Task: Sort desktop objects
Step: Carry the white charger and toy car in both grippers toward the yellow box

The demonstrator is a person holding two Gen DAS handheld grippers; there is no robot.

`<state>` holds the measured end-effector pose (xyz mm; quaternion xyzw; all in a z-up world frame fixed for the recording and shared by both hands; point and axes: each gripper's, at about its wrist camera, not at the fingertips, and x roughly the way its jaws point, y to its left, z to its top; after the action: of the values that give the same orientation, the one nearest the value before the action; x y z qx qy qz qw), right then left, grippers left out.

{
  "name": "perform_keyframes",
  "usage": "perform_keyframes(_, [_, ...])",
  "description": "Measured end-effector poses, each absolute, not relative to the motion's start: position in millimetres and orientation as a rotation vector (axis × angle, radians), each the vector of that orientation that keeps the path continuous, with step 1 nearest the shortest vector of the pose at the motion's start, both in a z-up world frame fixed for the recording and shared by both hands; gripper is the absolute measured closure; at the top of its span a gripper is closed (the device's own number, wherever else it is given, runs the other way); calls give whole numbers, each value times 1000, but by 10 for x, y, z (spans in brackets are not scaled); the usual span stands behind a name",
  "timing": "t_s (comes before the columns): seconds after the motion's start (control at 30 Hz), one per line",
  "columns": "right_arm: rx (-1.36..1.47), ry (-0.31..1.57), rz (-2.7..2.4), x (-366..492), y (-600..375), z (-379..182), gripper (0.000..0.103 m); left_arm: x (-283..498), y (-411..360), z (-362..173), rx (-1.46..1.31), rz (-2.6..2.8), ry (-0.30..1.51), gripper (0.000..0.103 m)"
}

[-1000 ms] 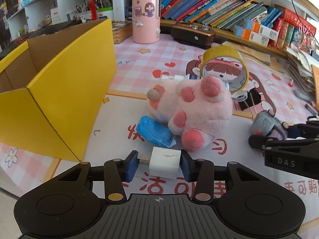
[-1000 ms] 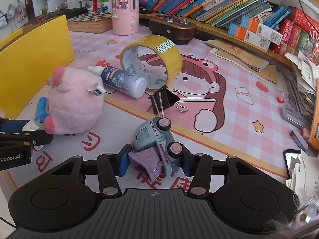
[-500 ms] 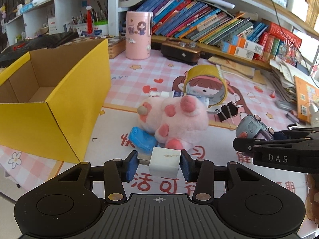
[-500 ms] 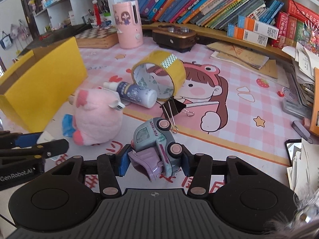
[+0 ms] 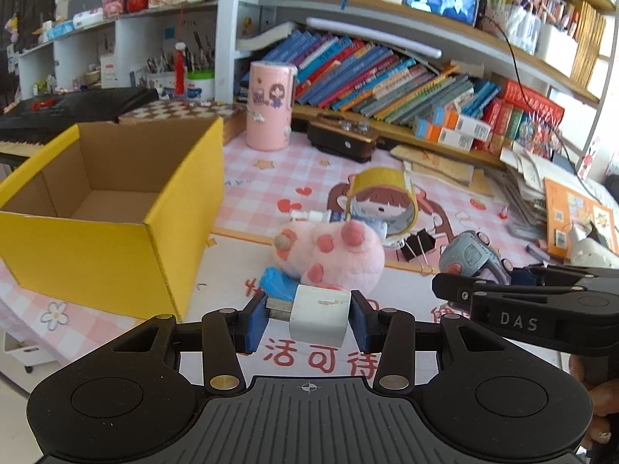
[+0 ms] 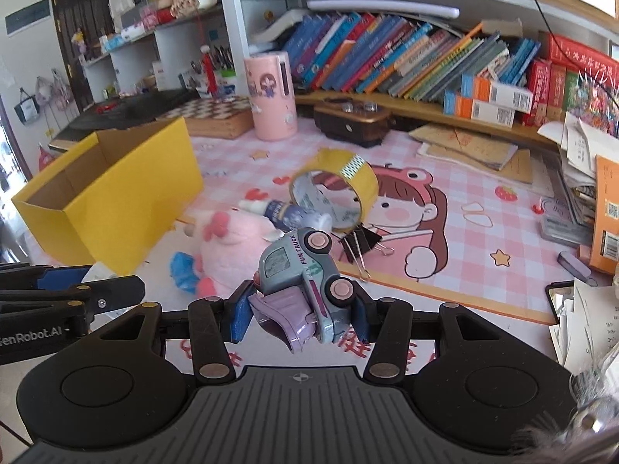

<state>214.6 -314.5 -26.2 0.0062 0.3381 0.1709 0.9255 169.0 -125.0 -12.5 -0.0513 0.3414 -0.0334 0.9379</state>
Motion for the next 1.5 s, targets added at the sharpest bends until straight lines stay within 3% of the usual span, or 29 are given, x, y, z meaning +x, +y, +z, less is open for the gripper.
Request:
perform_keyframes(0.8, [17, 667, 309, 1205, -2064, -27, 56, 869, -213, 39, -105, -118, 634, 60])
perform_keyframes(1.5, [40, 725, 277, 403, -1332, -150, 56, 180, 447, -52, -93, -172, 666, 60])
